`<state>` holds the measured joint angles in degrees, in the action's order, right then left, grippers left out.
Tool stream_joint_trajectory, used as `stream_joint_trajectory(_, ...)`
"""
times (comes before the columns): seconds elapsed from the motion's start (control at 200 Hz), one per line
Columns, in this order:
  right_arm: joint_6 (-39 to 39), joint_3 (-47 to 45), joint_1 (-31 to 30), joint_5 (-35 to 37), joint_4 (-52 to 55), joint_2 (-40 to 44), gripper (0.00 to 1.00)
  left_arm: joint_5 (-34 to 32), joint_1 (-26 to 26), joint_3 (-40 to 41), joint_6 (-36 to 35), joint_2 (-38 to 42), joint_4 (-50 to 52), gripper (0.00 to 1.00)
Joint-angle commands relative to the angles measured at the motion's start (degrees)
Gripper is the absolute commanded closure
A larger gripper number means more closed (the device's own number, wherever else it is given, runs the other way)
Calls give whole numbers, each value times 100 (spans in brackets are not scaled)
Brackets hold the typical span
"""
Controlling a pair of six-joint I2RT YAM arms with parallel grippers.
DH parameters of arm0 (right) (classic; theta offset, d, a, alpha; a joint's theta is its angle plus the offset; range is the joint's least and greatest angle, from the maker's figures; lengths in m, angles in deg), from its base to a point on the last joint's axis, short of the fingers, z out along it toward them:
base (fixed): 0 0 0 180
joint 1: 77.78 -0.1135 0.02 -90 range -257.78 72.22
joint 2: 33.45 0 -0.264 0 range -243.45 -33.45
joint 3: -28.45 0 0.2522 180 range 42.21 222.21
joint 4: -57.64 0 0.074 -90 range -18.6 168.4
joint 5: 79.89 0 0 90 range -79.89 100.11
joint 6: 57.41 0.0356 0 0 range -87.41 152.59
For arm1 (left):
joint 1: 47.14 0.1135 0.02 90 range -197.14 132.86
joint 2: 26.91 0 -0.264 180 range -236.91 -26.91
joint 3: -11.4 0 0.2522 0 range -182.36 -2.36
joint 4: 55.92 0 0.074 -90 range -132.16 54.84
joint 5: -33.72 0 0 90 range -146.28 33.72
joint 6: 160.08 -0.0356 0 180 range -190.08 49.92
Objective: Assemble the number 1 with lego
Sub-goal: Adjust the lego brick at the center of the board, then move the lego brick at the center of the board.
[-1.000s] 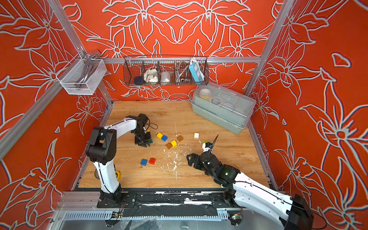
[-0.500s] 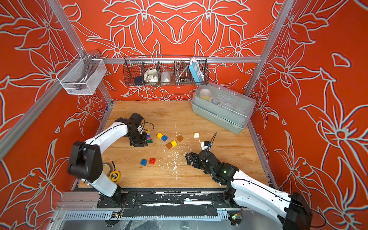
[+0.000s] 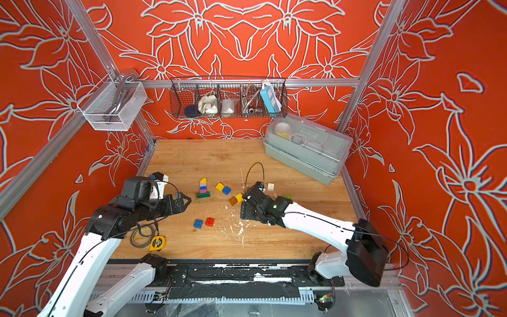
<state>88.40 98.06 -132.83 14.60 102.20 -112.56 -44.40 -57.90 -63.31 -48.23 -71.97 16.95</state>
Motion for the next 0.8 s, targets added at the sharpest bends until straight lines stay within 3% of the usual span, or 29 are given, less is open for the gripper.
stream_joint_trajectory(0.0, -284, 539, 9, 471, 800, -318, 16, 254, 9, 65, -185, 262, 12, 1)
stream_joint_trajectory(0.17, -557, 997, 652, 574, 1436, -673, 14, 971, 8, 640, -98, 428, -686, 1)
stream_joint_trajectory(0.36, -1514, 1005, 1752, 175, 1470, -874, 7, 1011, 13, 602, -238, 328, -922, 1)
stream_joint_trajectory(0.551, -2090, 1063, 2779, -796, 1621, -1364, 5, 1070, 13, 739, -172, 217, -1016, 1)
stream_joint_trajectory(0.796, -1944, 319, 2877, -950, 1366, -1227, 6, 939, 13, 800, -111, 271, -1046, 1)
